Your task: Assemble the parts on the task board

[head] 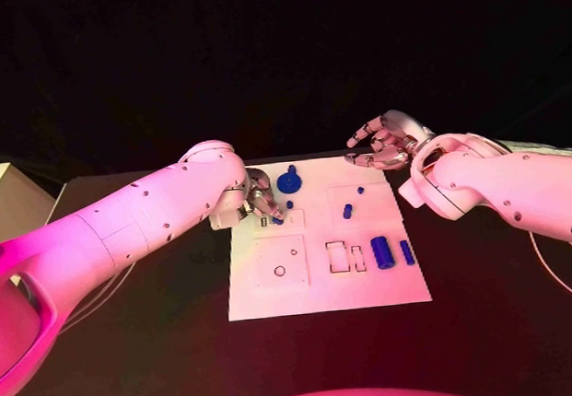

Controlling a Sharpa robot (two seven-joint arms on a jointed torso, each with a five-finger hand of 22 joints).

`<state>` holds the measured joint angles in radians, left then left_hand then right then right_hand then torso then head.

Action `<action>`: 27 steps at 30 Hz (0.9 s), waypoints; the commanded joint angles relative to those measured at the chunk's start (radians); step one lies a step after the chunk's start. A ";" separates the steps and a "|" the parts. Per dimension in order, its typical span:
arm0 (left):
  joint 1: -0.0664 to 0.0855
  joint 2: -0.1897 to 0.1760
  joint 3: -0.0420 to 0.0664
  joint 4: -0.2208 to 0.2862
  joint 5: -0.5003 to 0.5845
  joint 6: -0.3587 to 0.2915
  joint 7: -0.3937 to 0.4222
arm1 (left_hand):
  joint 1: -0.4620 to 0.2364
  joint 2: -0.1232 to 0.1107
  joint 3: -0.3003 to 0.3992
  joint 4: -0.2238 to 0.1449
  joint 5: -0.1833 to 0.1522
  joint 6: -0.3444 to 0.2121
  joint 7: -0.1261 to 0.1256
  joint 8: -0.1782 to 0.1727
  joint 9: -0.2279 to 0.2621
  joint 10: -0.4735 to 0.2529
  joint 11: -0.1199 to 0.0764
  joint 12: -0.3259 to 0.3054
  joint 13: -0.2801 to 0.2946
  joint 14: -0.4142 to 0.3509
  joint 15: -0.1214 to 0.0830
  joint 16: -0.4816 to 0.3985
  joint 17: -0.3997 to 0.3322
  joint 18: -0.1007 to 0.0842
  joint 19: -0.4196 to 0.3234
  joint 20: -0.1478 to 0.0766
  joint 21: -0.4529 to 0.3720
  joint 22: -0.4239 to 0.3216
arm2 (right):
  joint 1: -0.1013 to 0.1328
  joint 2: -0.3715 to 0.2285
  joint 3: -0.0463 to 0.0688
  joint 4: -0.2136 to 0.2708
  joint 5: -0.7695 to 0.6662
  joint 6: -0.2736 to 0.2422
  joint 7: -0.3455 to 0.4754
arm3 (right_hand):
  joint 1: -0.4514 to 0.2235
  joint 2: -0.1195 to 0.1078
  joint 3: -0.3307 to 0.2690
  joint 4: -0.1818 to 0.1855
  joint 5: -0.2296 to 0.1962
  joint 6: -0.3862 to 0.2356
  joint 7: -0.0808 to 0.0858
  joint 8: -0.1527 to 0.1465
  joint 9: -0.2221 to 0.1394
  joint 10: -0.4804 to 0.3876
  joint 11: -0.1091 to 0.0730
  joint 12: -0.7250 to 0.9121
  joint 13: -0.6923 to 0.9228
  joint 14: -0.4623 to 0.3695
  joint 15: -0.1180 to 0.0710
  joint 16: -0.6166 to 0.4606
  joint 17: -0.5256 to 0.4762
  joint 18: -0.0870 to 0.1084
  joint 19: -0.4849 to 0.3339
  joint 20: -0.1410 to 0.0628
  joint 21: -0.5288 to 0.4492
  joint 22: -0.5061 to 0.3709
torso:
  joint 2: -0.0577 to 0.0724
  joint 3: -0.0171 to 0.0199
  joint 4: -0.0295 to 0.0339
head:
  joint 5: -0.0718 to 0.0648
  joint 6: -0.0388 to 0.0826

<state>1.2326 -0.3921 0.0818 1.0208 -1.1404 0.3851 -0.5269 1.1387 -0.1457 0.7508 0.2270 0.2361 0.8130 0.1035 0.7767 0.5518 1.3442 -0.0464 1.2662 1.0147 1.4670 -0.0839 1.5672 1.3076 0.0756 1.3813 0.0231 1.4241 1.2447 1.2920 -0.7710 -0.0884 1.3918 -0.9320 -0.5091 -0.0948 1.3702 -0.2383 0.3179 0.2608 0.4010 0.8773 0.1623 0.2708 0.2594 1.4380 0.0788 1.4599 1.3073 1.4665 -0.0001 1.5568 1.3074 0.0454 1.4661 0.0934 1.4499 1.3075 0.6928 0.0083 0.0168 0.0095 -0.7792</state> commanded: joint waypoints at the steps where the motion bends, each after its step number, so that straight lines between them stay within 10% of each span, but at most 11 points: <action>1: -0.004 0.003 -0.005 0.001 -0.003 0.006 0.000 | 0.003 0.011 0.052 -0.059 0.005 0.094 -0.088 0.109 0.279 0.007 -0.002 0.004 0.001 0.104 -0.009 0.004 0.263 -0.007 0.006 -0.001 0.007 0.001 | -0.001 0.001 0.001 -0.001 -0.002 0.011 0.004 | -0.005 0.002 0.003 0.002 0.005 -0.008 0.003 -0.001 0.001 -0.007 0.001 -0.004 0.131 0.093 0.002 -0.004 0.217 -0.009 0.049 0.007 -0.004 0.127 | 0.000 0.0002 0.0006 | -0.001 -0.003; 27: -0.004 -0.003 -0.010 0.007 0.003 0.061 -0.003 | -0.023 0.034 0.031 -0.041 0.009 0.123 -0.094 0.098 0.274 0.026 -0.005 0.010 0.017 0.104 -0.010 0.004 0.263 -0.009 0.011 -0.002 0.009 0.008 | -0.004 0.001 0.001 -0.003 -0.002 0.012 0.004 | -0.007 0.003 0.004 0.004 0.007 -0.008 0.003 0.000 0.001 -0.007 0.001 -0.004 0.130 0.093 0.002 -0.004 0.216 -0.009 0.049 0.007 -0.004 0.126 | -0.001 -0.0002 0.0010 | 0.001 -0.011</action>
<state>1.2328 -0.3953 0.0744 1.0281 -1.1406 0.3982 -0.5255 1.1160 -0.1227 0.7480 0.2242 0.2394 0.8263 0.1124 0.7877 0.6914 1.3587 -0.0503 1.2723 1.0309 1.4633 -0.0874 1.5672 1.3076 0.0758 1.3833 0.0212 1.4279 1.2515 1.2892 -0.7706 -0.0884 1.3890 -0.9320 -0.5087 -0.0948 1.3702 -0.2383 0.3179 0.2608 0.4023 0.8773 0.1623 0.2708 0.2594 1.4381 0.0788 1.4599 1.3073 1.4665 -0.0001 1.5568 1.3074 0.0454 1.4661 0.0934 1.4500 1.3081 0.6911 0.0078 0.0173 0.0096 -0.7898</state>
